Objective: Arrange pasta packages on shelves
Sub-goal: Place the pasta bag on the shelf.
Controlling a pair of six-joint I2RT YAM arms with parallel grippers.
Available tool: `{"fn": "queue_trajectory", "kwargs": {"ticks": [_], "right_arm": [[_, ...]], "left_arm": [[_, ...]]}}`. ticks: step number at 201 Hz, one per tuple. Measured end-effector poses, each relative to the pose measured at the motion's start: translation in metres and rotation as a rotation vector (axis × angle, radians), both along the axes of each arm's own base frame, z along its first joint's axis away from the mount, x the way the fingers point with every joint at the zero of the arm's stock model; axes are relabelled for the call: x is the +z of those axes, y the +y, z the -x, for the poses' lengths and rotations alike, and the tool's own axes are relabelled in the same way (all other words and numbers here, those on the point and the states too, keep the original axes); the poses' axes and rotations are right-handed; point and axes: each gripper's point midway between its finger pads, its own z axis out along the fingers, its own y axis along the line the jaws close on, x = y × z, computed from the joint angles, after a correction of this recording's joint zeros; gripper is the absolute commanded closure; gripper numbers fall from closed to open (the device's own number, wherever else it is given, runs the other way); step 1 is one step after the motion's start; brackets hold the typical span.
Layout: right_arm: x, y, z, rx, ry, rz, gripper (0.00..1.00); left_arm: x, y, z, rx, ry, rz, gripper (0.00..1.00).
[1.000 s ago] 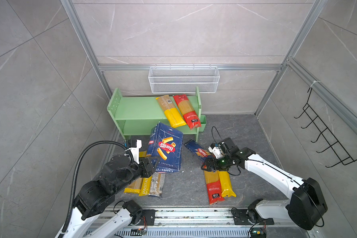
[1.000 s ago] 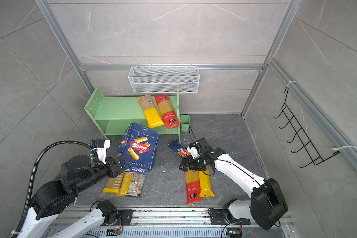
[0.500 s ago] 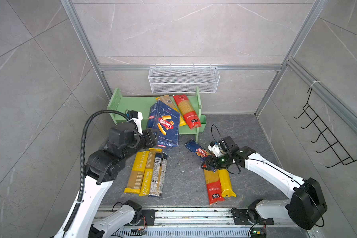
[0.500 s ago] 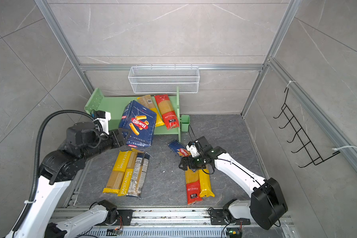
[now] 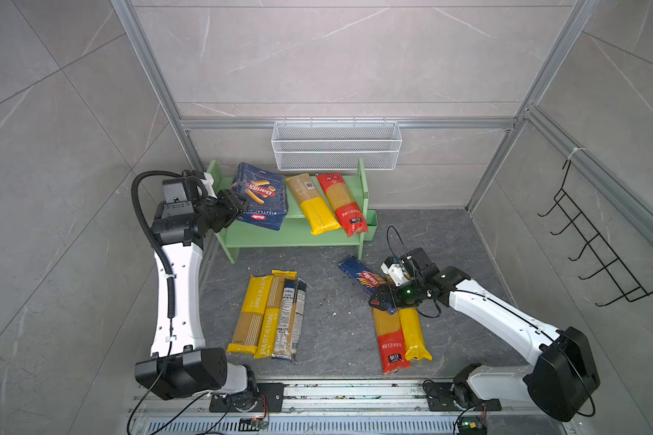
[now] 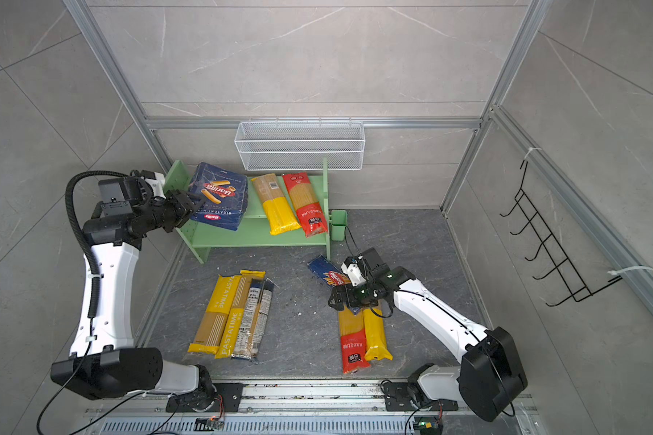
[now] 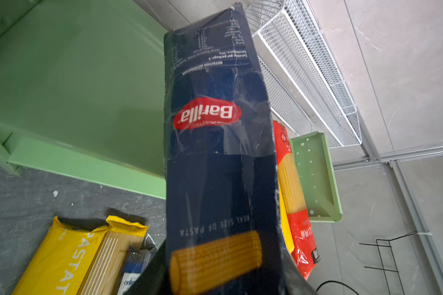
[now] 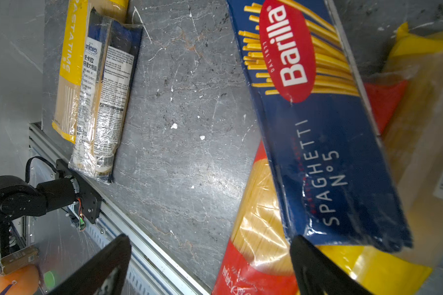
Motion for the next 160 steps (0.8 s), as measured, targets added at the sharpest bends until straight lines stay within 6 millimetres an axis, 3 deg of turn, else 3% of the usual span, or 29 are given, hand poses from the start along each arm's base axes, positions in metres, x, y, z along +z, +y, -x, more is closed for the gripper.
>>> {"fn": "queue_trajectory", "kwargs": {"ticks": [48,116,160], "right_arm": [[0.003,-0.002,-0.003,-0.01,-0.012,0.014,0.01],[-0.001,0.001,-0.01,-0.012,-0.001,0.025,0.01],[0.003,0.002,-0.012,-0.015,-0.008,0.021,0.01]], "left_arm": [[-0.011,0.022,-0.028,-0.024,-0.012,0.065,0.91],[-0.011,0.035,-0.039,-0.039,-0.021,-0.015,0.72],[-0.012,0.044,-0.04,-0.018,-0.013,-0.094,0.69]]}}
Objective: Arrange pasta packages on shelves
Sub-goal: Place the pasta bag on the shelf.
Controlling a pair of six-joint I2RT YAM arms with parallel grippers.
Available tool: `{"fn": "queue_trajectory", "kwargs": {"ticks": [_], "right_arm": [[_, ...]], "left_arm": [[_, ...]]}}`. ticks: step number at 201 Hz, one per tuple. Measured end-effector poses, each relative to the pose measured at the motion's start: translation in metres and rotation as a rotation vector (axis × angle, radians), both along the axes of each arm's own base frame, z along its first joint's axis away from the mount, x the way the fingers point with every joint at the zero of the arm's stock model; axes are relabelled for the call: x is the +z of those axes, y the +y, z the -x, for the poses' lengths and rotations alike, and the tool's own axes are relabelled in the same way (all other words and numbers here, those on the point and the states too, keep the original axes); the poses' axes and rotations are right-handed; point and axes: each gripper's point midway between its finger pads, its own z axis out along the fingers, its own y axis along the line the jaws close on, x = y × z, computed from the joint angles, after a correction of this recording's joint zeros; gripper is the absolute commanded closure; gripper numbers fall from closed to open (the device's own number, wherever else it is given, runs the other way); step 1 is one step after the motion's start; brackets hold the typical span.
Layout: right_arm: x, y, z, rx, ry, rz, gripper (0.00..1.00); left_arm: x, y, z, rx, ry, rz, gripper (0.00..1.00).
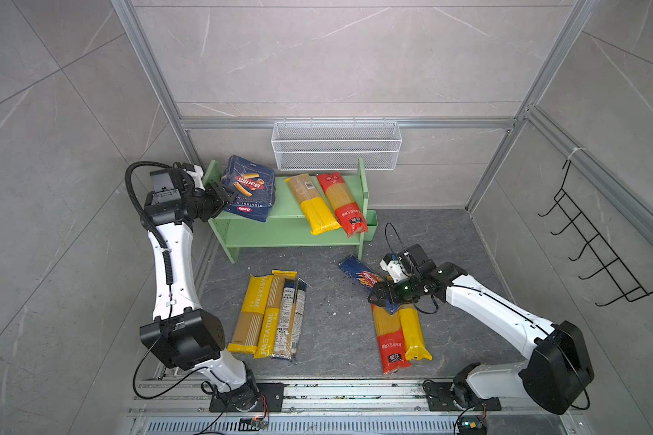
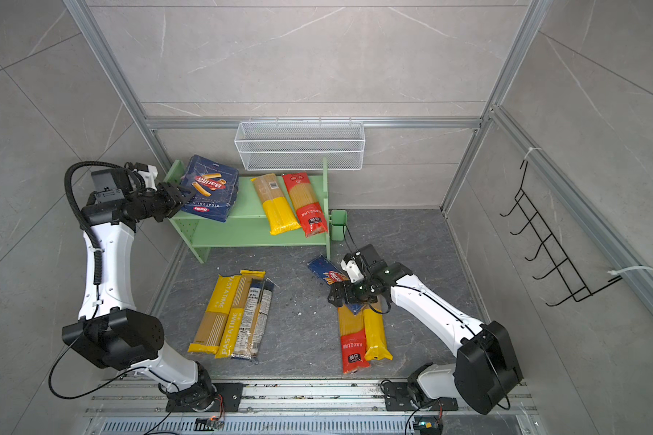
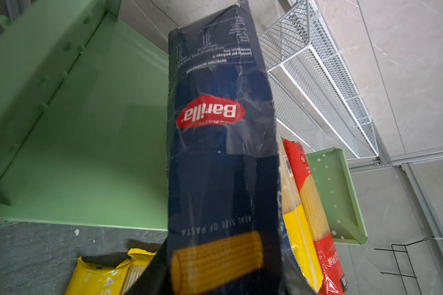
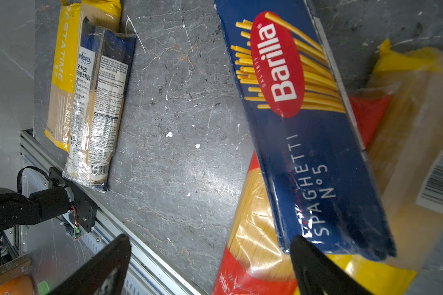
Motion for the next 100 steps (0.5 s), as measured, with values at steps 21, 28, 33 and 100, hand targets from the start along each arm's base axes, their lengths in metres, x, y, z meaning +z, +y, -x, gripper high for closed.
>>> {"fn": "queue_trajectory", "kwargs": {"ticks": [21,28,33,100], "right_arm": [[0.001,0.0,-0.001,-0.001,-0.005,0.0,0.01],[0.001,0.0,-0.001,-0.002,-0.006,0.002,0.01],[0.001,0.0,-0.001,-0.003,-0.005,0.003,0.01],[0.001,-0.001,0.0,-0.003,-0.001,0.006,0.01]], "left_arm": [[-0.001,0.005,-0.006,0.009,0.002,-0.027,0.54],[-0.002,0.007,-0.009,0.011,0.002,-0.035,0.44],[-0.004,0.009,-0.011,0.016,0.005,-0.043,0.38],[-0.048,0.04,-0.01,0.137,0.167,-0.122,0.0]]}}
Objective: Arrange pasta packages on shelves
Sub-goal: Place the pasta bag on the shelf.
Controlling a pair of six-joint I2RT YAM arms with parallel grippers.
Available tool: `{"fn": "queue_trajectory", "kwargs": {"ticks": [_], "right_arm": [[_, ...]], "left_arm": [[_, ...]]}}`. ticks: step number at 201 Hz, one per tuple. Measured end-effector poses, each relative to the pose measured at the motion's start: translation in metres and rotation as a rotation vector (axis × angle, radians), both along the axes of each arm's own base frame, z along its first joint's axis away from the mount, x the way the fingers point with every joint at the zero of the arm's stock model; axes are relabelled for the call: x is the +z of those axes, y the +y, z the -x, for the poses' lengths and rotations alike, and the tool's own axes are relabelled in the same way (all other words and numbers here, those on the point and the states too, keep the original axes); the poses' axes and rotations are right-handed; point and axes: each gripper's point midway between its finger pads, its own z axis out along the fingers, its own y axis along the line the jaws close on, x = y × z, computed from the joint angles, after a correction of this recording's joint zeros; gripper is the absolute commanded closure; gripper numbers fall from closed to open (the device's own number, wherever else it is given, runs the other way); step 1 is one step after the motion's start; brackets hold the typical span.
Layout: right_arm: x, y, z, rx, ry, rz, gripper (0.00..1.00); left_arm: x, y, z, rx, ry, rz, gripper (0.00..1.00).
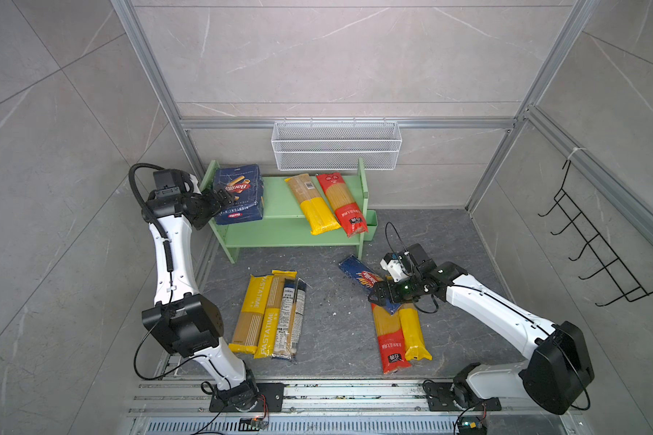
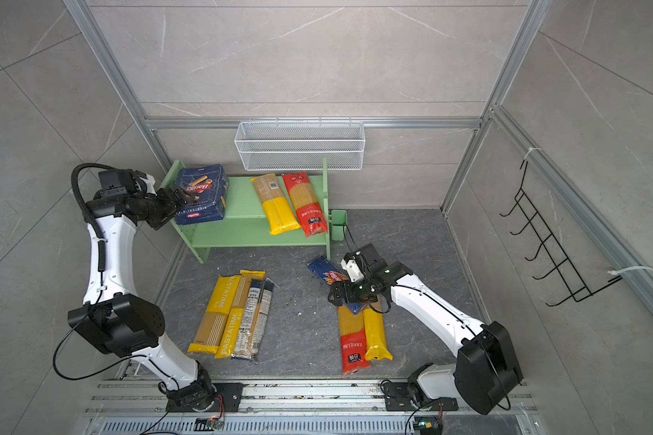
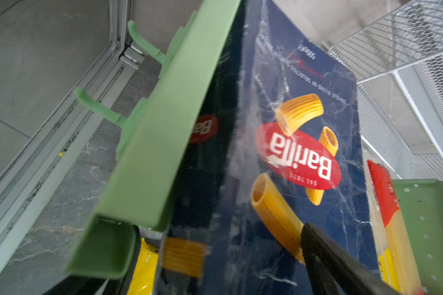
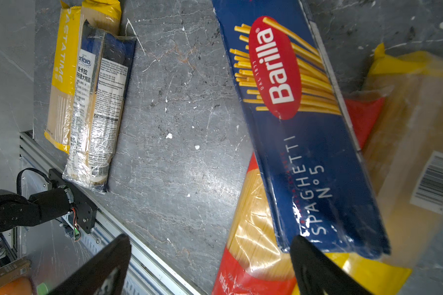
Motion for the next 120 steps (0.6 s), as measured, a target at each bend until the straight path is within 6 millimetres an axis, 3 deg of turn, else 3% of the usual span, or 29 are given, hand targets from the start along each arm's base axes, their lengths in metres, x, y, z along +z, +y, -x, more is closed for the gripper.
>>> {"fn": "queue_trajectory", "kwargs": {"ticks": [85,120], "right_arm": [[-0.002,-0.01,-0.003,-0.022,-0.013,0.061,0.01],[-0.007,-0.026,-0.008,-0.046,-0.045,0.154,0.01]], "left_arm": [[0.021,0.002,0.006,0.019,-0.019,-0.024,0.0],[0.029,-0.004,0.028,0.023,-0.025,-0.03,0.0]]}}
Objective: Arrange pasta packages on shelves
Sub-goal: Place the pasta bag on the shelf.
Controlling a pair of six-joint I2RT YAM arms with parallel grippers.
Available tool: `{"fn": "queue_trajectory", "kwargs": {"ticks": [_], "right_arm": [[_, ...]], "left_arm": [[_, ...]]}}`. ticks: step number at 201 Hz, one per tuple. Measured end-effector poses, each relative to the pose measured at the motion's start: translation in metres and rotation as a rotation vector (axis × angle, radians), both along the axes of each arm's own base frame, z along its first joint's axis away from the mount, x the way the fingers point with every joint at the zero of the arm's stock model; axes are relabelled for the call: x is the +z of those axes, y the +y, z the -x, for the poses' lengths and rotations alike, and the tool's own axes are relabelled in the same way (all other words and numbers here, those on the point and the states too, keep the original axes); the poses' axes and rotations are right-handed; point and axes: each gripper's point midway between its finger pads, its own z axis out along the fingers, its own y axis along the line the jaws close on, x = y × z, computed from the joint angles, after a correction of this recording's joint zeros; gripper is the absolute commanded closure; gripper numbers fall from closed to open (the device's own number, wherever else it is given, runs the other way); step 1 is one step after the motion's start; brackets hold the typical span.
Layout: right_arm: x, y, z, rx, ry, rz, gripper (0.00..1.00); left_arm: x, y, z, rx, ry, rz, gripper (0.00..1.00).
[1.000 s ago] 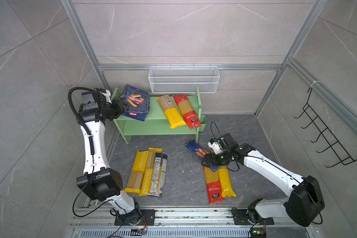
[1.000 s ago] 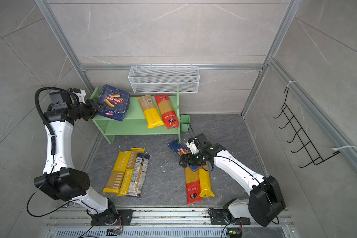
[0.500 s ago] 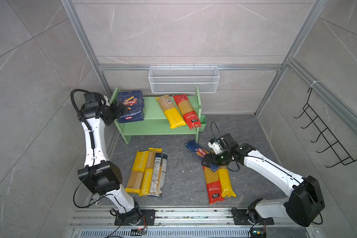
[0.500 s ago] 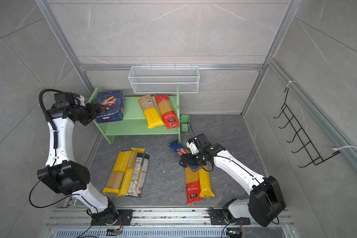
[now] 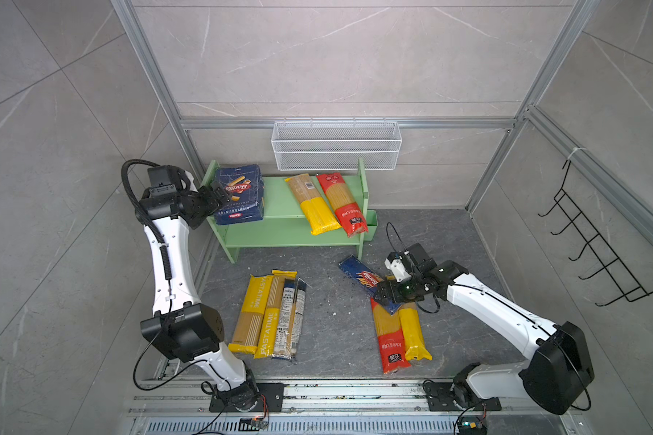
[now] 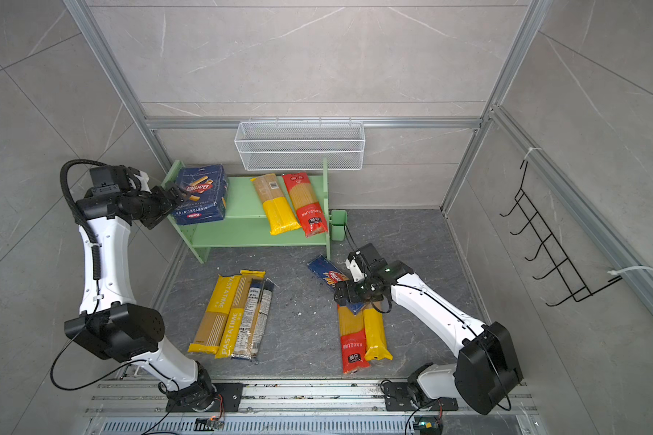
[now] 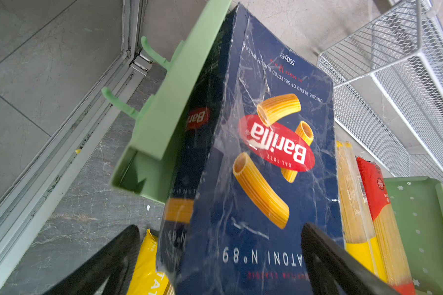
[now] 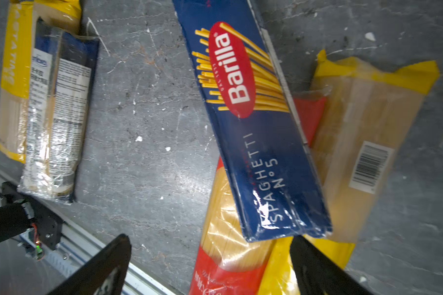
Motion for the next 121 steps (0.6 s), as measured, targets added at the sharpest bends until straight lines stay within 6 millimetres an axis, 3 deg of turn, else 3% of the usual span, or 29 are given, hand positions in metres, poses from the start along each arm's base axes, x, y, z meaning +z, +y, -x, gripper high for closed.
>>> {"fn": "queue_trajectory", "kwargs": {"ticks": [48,63,93,121], "right_arm": [[-0.004,-0.016,-0.008,-0.024,-0.046,0.094,0.01],[-0.007,-0.019,-0.011,-0.03,-0.057,0.122,0.01],[-0.018,-0.02,-0.012,-0.019,-0.064,0.17,0.01],[-0.029,-0.015,-0.013,0.011,-0.076,0.22,0.01]], "left_arm": [[0.037,-0.015,0.053,0.009,-0.079,-0.037,0.0],[0.04,-0.024,0.072,-0.003,-0.098,-0.028,0.0],[0.014,-0.055,0.108,-0.056,-0.076,0.024,0.0],[-0.031,-0.123,0.142,-0.233,0.007,0.044,0.0]]}}
